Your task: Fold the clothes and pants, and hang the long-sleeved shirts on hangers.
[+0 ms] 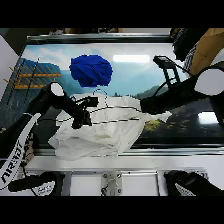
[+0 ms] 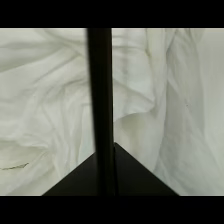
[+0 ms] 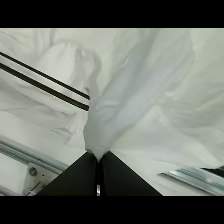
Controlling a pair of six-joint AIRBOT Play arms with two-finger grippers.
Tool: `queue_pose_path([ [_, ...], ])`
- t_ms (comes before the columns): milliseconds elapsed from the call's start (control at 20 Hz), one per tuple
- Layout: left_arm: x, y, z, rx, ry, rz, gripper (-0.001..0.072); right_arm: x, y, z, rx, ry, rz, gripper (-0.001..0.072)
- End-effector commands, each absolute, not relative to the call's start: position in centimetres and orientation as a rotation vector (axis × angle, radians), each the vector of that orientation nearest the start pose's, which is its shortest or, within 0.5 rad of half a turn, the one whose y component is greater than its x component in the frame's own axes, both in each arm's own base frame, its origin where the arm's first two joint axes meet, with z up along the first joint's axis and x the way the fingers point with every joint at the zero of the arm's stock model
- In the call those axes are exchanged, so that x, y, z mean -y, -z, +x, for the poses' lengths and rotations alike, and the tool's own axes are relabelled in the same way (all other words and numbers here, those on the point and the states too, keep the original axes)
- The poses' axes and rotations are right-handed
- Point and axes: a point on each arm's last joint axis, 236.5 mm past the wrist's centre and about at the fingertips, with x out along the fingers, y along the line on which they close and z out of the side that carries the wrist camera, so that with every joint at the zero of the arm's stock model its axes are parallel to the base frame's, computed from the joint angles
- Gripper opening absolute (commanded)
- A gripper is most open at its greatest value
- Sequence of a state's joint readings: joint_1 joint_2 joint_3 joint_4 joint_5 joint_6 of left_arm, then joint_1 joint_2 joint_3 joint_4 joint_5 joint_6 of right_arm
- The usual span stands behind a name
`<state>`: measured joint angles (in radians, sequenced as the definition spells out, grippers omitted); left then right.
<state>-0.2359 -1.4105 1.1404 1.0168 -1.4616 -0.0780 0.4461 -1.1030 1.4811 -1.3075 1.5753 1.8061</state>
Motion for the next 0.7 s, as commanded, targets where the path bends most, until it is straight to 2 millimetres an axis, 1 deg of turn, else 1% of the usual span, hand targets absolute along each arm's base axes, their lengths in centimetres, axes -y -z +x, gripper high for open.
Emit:
queue_pose_path([
  [0,19.3,1.4,27.4,-0.954,1.614,0.73,0.0007,-22.8,-16.9,27.3,-1.223,-0.548,0.081,0.0008],
  [100,19.3,1.4,27.4,-0.953,1.614,0.73,0.0007,-24.7,-17.1,27.4,-1.2,-0.596,0.103,0.0008],
  [250,19.3,1.4,27.4,-0.954,1.615,0.73,0.0007,-27.9,-18.1,27.8,-1.161,-0.683,0.191,0.0007],
  [450,19.3,1.3,27.5,-0.953,1.614,0.729,0.0007,-30.2,-18.5,28.7,-1.126,-0.728,0.259,0.0007],
  [650,19.3,1.4,27.4,-0.953,1.615,0.729,0.0007,-32.4,-17.8,29.0,-1.124,-0.76,0.277,0.0007],
])
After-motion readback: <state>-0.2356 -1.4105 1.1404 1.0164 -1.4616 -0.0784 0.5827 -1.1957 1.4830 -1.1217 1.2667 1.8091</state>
